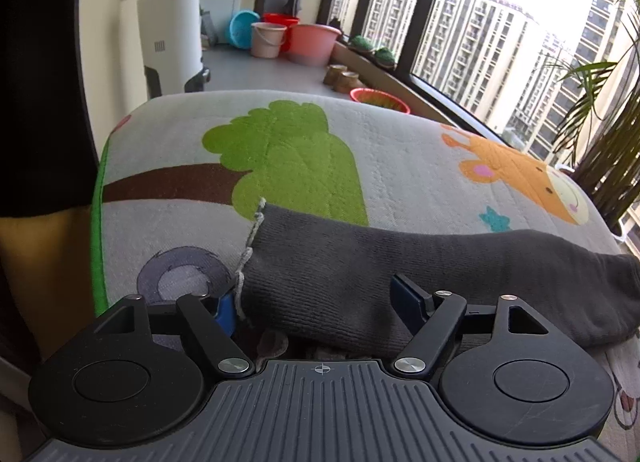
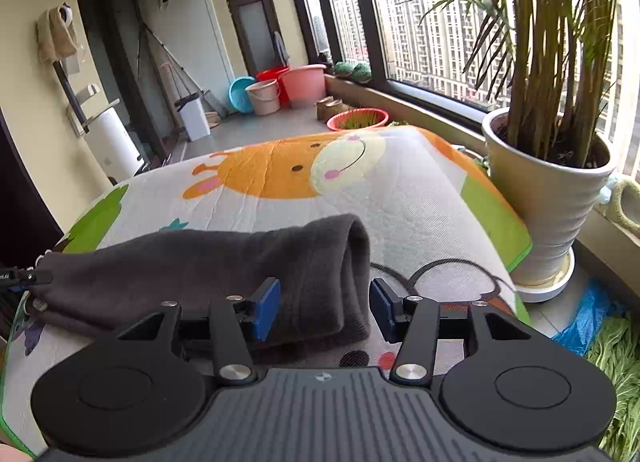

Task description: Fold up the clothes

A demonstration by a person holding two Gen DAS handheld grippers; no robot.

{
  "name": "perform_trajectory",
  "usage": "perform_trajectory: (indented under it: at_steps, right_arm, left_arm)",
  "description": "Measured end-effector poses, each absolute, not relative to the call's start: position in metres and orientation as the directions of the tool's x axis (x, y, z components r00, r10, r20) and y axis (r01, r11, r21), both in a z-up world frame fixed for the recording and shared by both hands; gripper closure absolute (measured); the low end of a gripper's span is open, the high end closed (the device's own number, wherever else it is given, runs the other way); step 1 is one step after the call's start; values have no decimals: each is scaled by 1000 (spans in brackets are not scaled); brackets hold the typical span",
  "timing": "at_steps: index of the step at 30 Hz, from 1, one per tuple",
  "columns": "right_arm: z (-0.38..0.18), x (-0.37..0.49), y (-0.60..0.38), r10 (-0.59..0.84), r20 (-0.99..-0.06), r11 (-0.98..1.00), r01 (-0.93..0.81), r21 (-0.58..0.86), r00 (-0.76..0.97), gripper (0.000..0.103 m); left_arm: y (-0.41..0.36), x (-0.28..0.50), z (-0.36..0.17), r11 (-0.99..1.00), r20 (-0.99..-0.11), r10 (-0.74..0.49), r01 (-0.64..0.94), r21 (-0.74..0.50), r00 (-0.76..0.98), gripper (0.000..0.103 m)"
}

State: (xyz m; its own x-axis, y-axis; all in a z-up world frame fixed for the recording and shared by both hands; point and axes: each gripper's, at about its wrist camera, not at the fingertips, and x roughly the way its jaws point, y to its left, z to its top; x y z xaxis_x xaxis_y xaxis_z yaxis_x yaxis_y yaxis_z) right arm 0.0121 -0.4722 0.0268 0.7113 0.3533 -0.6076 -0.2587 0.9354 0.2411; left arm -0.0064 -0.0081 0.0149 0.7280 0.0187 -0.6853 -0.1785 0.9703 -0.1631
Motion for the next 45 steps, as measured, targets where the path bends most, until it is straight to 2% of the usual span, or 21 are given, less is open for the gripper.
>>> perform_trajectory:
  at_steps: [1, 2, 3, 5, 7, 10, 12, 14, 15, 17, 18, 19, 24, 27, 29, 31, 33, 36, 40, 43, 45]
  right_arm:
    - [24, 12, -464, 339, -622, 940, -282, 192, 706, 57]
    - [22, 11, -456, 323, -635, 942, -305, 142, 701, 73]
    - [21, 10, -449, 309, -645, 939, -330, 93, 698, 74]
    - [30, 11, -439, 300, -646, 921, -389, 5, 702, 75]
    - [49, 25, -436, 321, -633, 902, -431, -23, 705, 75]
    - [86, 68, -432, 357, -568, 897, -442, -14, 741, 76]
    - [95, 99, -428, 308, -499, 928, -371, -29, 810, 73]
    - [97, 124, -423, 219, -427, 959, -274, -72, 877, 63]
    - [96, 136, -422, 176, -399, 969, -229, -88, 900, 54]
    - [86, 147, -432, 148, -425, 981, -186, -50, 893, 50]
    - [82, 148, -440, 157, -448, 984, -179, -8, 880, 49]
    - [77, 148, -447, 165, -470, 985, -172, 29, 867, 49]
    - [48, 142, -467, 193, -559, 981, -177, 83, 806, 44]
    - [42, 137, -466, 231, -571, 973, -193, 127, 788, 39]
    - [41, 129, -467, 270, -565, 963, -209, 172, 780, 38]
    - [47, 113, -464, 313, -545, 950, -248, 191, 778, 38]
    - [54, 100, -458, 341, -531, 940, -297, 171, 776, 37]
    - [55, 93, -437, 408, -541, 906, -399, 142, 736, 34]
    - [36, 103, -389, 537, -579, 828, -513, 225, 614, 33]
    - [18, 118, -364, 569, -603, 812, -498, 304, 559, 33]
    - [9, 126, -351, 567, -604, 818, -471, 332, 560, 25]
  left_arm:
    - [-11, -5, 14, 974, -689, 28, -173, -142, 724, 52]
    - [-13, -3, 17, 980, -686, 34, -159, -120, 727, 56]
    - [-17, -1, 21, 986, -680, 54, -146, -79, 731, 69]
    - [-24, 8, 34, 995, -655, 88, -102, 17, 750, 73]
    - [-28, 26, 49, 993, -620, 114, -82, 80, 776, 80]
    - [-21, 60, 74, 983, -509, 182, -164, 80, 841, 81]
    - [-2, 77, 82, 965, -442, 226, -263, -22, 868, 76]
    - [21, 88, 83, 928, -442, 261, -349, -129, 858, 62]
    - [29, 87, 81, 916, -458, 264, -369, -157, 849, 48]
    - [37, 76, 75, 914, -485, 238, -363, -182, 842, 31]
    - [39, 70, 71, 919, -499, 216, -348, -186, 839, 16]
    - [38, 65, 66, 929, -518, 184, -319, -185, 836, 10]
    - [29, 59, 40, 958, -619, 19, -192, -215, 785, 9]
    - [19, 65, 27, 957, -672, 11, -202, -208, 741, 9]
    - [11, 53, 26, 958, -668, -1, -190, -214, 744, 9]
    - [1, 34, 35, 963, -632, -65, -116, -242, 773, 9]
    - [-17, 13, 41, 962, -600, -164, -6, -272, 783, 9]
    - [-49, 1, 33, 950, -620, -285, 130, -283, 731, 5]
    - [-74, 3, 4, 958, -694, -281, 151, -244, 663, 5]
    - [-76, 10, -1, 976, -686, -217, 137, -170, 695, 4]
    - [-73, 21, -2, 987, -686, -156, 95, -127, 711, 4]
